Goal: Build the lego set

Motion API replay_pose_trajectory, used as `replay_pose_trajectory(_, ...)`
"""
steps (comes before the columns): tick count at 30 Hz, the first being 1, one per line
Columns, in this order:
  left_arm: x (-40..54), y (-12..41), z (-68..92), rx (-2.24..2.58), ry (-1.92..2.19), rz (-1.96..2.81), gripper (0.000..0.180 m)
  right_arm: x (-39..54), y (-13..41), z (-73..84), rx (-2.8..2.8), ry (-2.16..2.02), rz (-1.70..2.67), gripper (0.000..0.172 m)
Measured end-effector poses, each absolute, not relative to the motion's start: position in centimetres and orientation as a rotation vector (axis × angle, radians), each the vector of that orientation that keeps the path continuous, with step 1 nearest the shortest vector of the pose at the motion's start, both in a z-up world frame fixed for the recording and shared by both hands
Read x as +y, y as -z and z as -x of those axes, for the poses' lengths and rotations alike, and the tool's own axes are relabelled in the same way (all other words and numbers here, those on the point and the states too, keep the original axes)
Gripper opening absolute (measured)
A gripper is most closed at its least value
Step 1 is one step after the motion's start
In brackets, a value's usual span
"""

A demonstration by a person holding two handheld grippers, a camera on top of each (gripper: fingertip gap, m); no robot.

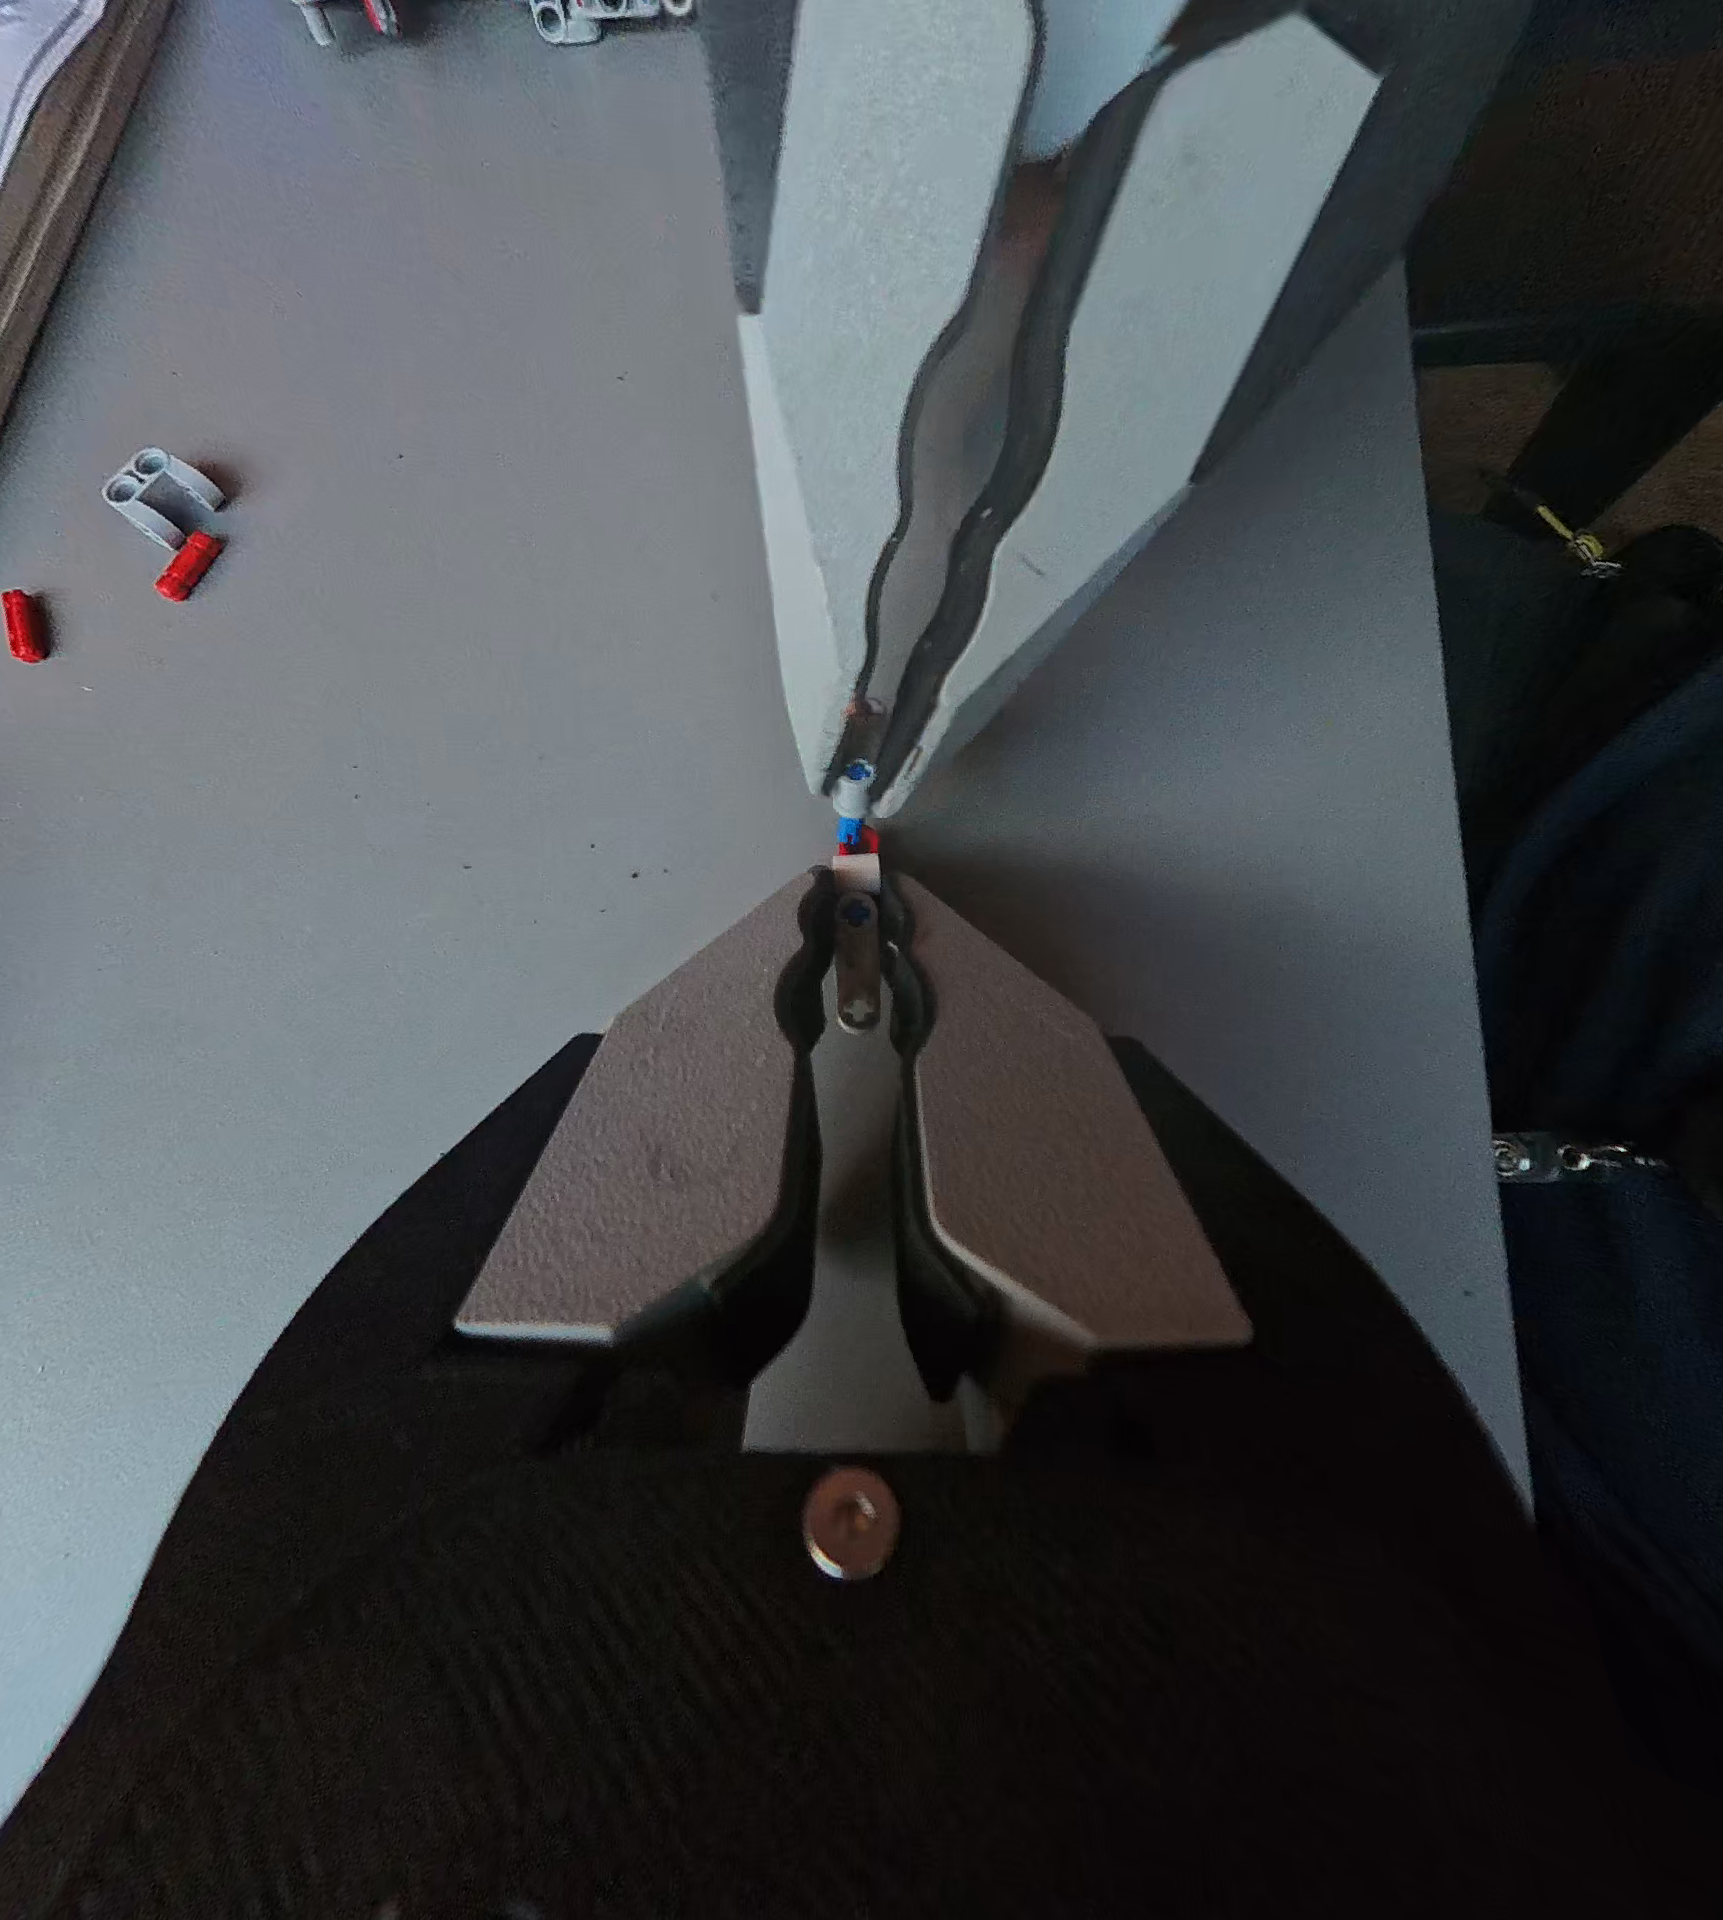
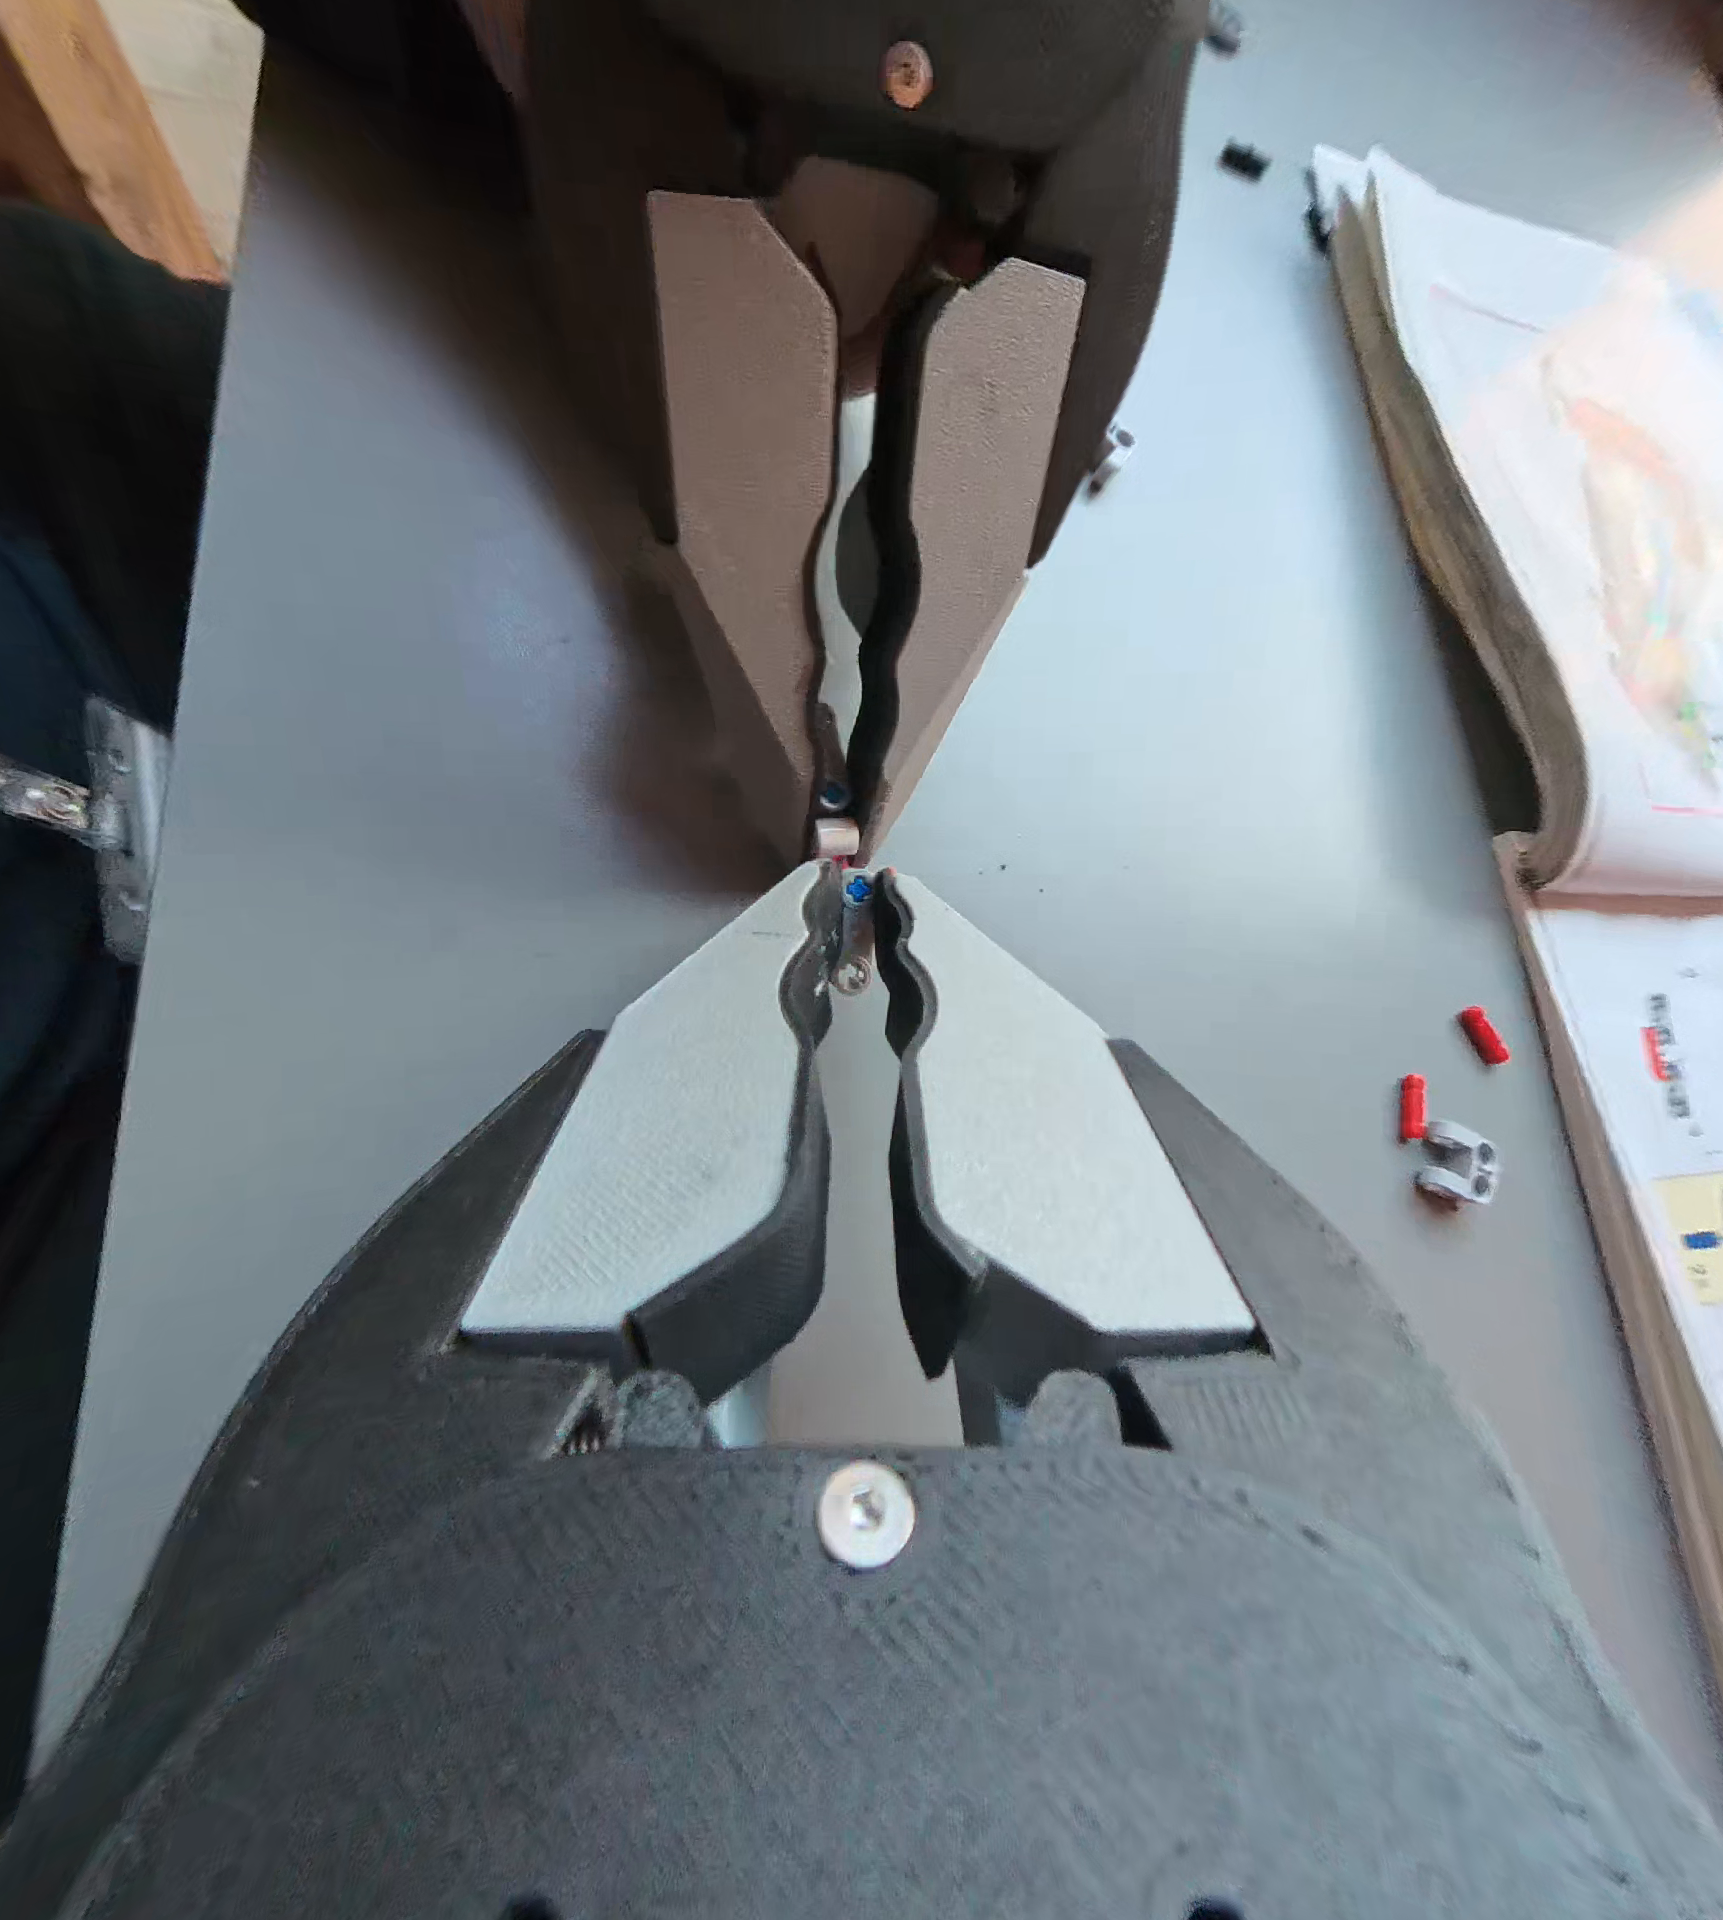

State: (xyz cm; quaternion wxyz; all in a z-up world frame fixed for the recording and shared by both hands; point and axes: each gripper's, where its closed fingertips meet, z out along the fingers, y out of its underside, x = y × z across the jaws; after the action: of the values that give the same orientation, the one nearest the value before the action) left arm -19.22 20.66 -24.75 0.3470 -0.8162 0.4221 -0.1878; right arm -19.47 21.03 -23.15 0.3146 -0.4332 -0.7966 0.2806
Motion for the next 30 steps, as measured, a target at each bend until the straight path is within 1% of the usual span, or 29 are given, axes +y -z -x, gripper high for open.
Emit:
replay_pose_trajectory(4, 20.7, 24.7, 19.2, 1.09, 0.489, 2.12, 0.006, 20.6, 23.3, 19.2, -2.112, -0.714, 1.08, 0.004)
replay_pose_trajectory(10, 20.9, 24.7, 19.4, 1.072, 0.483, 2.128, 0.006, 20.6, 23.2, 19.5, -2.136, -0.532, 0.965, 0.004)
replay_pose_trajectory(17, 20.9, 24.8, 19.4, 1.073, 0.479, 2.127, 0.006, 20.9, 23.3, 19.6, -2.163, -0.468, 0.933, 0.004)
replay_pose_trajectory(20, 20.9, 24.8, 19.4, 1.073, 0.479, 2.127, 0.006, 21.0, 23.3, 19.6, -2.214, -0.441, 0.915, 0.004)
replay_pose_trajectory(24, 20.9, 24.8, 19.4, 1.075, 0.474, 2.125, 0.006, 20.9, 23.4, 19.5, -2.357, -0.3, 0.823, 0.004)
replay_pose_trajectory(28, 21.0, 24.8, 19.5, 1.07, 0.457, 2.124, 0.006, 21.0, 23.5, 19.6, -2.514, -0.381, 0.962, 0.004)
replay_pose_trajectory(30, 21.0, 24.8, 19.5, 1.072, 0.449, 2.121, 0.006, 21.2, 24.1, 19.7, -2.573, -0.341, 0.962, 0.007)
